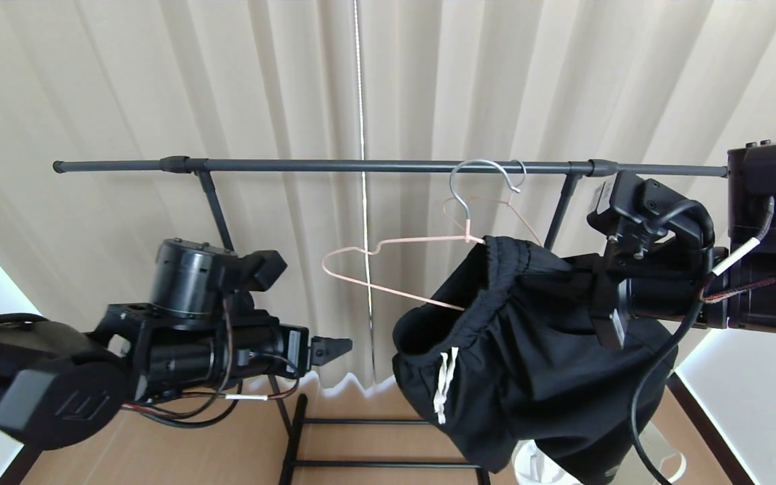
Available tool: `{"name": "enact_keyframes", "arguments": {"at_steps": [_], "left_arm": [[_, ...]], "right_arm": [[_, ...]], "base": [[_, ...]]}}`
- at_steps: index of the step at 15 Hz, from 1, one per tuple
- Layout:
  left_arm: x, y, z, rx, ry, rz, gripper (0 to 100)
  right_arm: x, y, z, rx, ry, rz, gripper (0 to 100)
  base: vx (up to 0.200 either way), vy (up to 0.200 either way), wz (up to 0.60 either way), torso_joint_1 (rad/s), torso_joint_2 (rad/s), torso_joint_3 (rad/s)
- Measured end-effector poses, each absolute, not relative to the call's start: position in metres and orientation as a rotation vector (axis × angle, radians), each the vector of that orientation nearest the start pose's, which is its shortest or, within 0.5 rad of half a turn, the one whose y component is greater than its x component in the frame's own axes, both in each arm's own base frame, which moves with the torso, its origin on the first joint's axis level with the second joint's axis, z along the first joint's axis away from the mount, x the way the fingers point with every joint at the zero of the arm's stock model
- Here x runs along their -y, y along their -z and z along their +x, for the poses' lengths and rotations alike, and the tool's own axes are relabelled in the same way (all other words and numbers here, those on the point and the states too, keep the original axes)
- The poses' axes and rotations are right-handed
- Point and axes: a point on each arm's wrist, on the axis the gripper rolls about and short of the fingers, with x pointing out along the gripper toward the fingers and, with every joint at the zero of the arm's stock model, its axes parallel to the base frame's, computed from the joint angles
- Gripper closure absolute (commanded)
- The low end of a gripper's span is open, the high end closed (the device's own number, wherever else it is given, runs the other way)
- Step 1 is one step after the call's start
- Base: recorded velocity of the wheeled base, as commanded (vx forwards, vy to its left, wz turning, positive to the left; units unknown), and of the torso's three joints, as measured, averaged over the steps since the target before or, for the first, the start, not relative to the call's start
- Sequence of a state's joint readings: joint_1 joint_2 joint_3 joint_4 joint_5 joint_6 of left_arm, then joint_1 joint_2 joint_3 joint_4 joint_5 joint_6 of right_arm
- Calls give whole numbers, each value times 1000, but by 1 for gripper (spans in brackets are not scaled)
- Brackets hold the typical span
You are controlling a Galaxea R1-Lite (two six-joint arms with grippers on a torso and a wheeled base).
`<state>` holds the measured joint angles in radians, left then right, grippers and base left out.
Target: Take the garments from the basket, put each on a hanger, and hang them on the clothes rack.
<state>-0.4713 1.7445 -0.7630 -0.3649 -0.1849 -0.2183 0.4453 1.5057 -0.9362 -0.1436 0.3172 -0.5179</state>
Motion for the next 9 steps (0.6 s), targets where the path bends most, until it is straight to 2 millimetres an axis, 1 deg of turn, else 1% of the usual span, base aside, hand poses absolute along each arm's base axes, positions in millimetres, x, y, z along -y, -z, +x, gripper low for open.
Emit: {"name": "enact_keyframes", "arguments": {"at_steps": [3,5,7,9], "left_arm": [[171,-117,276,-730,527,-126,0],[187,-113,282,-740,529,-151,0],[197,-108,285,-748,543,-147,0],[202,-103,287,-758,550,-141,0]], "right_arm": [[-121,-229,224,-231,-848,-484,100],[-124,-232,218,-218,-862,-485,100],[-126,-235,212,-201,-875,-487,100],[-126,-238,208,-187,-884,-488,100]], "base": [[0,0,0,0,0,0],[0,0,0,0,0,0],[0,0,0,0,0,0],[0,0,0,0,0,0]]}}
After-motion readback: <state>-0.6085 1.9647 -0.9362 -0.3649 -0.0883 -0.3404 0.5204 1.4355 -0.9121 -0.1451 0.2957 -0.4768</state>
